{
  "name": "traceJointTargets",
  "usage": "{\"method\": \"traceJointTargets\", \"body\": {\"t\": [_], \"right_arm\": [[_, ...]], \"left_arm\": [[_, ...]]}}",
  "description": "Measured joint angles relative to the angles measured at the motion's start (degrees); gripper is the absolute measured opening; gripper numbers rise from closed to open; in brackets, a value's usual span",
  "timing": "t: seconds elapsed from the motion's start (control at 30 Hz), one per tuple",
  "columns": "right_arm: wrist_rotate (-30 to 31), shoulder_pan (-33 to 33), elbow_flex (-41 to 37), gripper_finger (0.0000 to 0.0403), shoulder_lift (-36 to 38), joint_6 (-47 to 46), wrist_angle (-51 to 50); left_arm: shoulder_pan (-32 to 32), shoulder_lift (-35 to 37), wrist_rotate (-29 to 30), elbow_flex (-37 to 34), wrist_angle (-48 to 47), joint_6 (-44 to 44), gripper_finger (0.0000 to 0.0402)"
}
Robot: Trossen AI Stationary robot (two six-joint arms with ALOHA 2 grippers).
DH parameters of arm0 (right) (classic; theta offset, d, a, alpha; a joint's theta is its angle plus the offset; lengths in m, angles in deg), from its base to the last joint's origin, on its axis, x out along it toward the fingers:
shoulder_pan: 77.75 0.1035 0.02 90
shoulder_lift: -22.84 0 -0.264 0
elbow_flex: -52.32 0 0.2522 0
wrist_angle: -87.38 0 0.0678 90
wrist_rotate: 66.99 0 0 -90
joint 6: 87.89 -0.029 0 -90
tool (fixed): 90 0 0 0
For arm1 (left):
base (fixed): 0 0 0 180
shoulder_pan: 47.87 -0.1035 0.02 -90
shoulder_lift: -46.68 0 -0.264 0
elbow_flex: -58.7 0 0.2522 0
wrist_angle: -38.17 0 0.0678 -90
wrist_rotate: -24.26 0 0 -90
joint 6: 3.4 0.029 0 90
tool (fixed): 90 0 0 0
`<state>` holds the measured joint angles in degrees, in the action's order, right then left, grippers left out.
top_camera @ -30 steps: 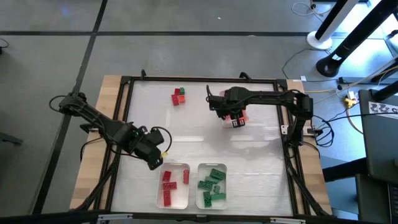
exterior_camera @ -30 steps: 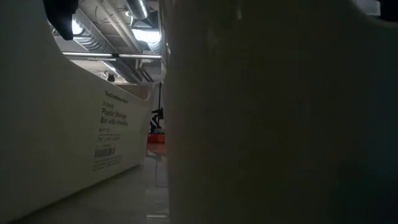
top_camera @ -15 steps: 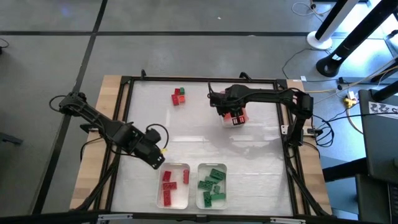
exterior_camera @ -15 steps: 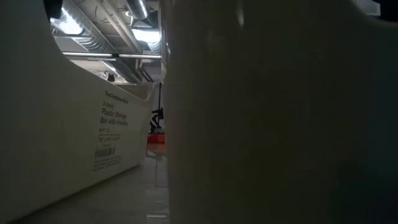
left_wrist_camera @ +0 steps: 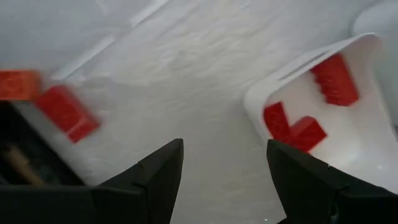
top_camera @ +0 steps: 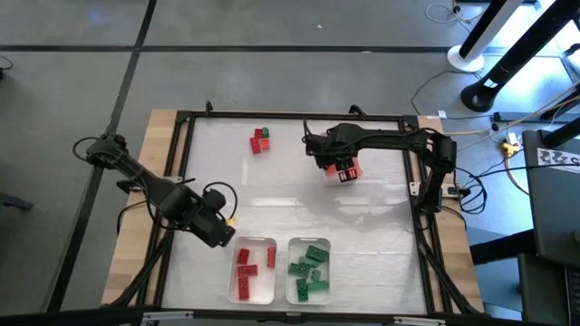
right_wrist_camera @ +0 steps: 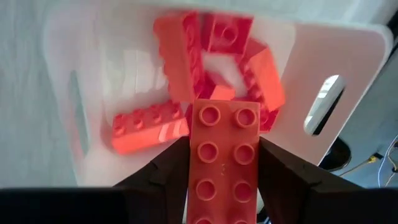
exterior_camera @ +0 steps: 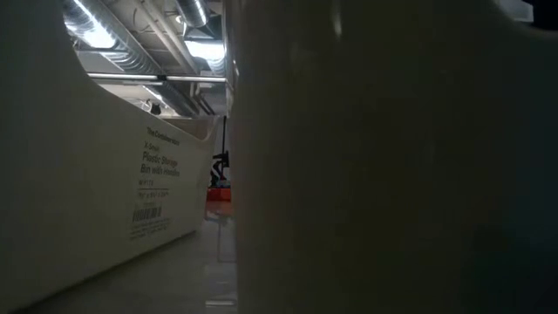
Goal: Sort blocks
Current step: Put the orange game piece into the top right white bin, then put the red game piece into the bottom left white bin
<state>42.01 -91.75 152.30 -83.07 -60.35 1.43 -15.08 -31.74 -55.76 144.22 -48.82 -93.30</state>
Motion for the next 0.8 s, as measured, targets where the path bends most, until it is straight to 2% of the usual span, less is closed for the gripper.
{"method": "traceJointTargets", "body": {"t": [0.13, 0.3, 0.47, 0.8], "right_arm": [[0.0, 0.1, 0.0, 0.0166, 0.0, 0.0, 3.5], [-0.4, 0.1, 0.0, 0.0166, 0.0, -0.1, 7.1], [-0.3, 0.1, 0.0, 0.0172, -0.2, 0.0, 7.0], [1.0, 0.1, 0.0, 0.0255, -4.0, 0.1, 4.6]], "left_arm": [[0.8, 0.0, 0.0, 0.0, -2.5, -1.4, 0.0221], [0.9, 0.0, 0.0, 0.0, -3.1, 1.3, 0.0221], [0.9, 0.0, 0.0, 0.0, -3.1, 2.0, 0.0221], [0.9, 0.0, 0.1, 0.0, -5.3, 2.0, 0.0221]]}}
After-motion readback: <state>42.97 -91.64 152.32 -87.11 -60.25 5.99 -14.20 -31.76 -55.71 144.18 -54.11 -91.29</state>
